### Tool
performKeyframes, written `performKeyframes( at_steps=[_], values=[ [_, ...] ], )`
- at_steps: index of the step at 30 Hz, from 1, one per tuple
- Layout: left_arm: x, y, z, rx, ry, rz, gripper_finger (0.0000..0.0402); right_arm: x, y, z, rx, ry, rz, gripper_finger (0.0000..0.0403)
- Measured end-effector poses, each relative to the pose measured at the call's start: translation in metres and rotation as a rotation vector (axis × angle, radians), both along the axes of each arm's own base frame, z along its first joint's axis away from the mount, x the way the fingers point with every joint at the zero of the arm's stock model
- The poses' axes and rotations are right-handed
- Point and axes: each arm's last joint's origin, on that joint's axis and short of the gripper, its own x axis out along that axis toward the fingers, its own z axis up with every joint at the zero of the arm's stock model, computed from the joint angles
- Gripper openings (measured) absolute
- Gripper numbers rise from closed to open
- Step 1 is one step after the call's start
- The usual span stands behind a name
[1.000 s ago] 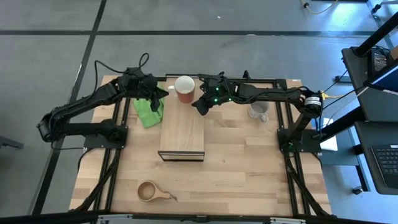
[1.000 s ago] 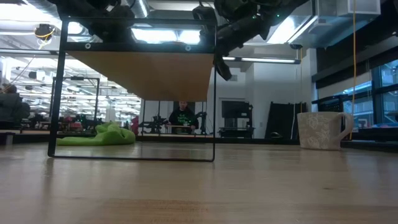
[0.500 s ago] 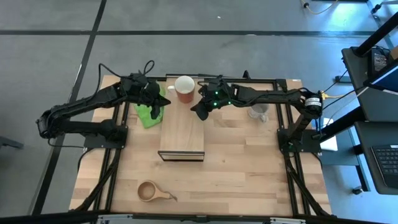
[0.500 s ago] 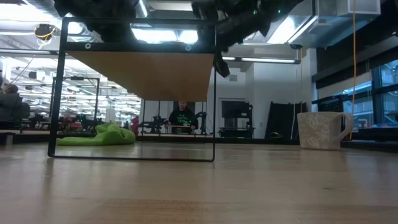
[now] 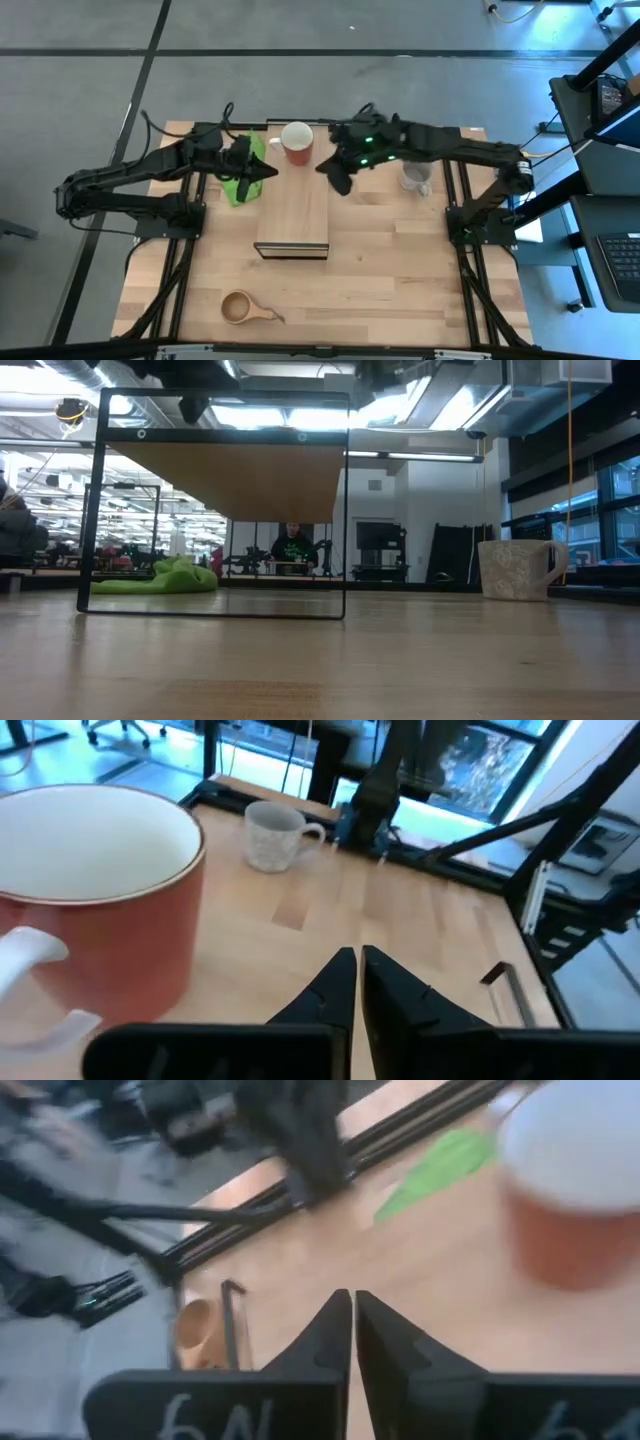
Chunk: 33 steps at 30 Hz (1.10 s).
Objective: Stack small to large cups/mugs on shelf
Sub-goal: Put the gray mug on the shelf
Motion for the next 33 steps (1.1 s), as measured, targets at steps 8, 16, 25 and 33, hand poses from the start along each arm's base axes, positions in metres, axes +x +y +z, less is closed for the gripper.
performKeyframes(
  at_steps=[8, 16, 25, 33],
  values=[
    [-0.002, -0.005, 0.004, 0.008, -0.031, -0.023, 0.0014, -0.077, 0.009, 0.059, -0.141, 0.318, -0.348, 0.0015],
    [-0.002, -0.005, 0.004, 0.070, -0.026, -0.041, 0.0014, -0.110, 0.008, 0.006, -0.090, 0.649, -0.430, 0.0040],
    [-0.002, -0.005, 0.003, 0.071, -0.019, -0.044, 0.0014, -0.196, -0.004, -0.047, 0.130, 0.579, -0.737, 0.0085],
    [-0.002, -0.003, 0.003, 0.072, -0.019, -0.034, 0.0014, -0.234, -0.007, -0.084, 0.358, 0.548, -0.987, 0.0200]
  ],
)
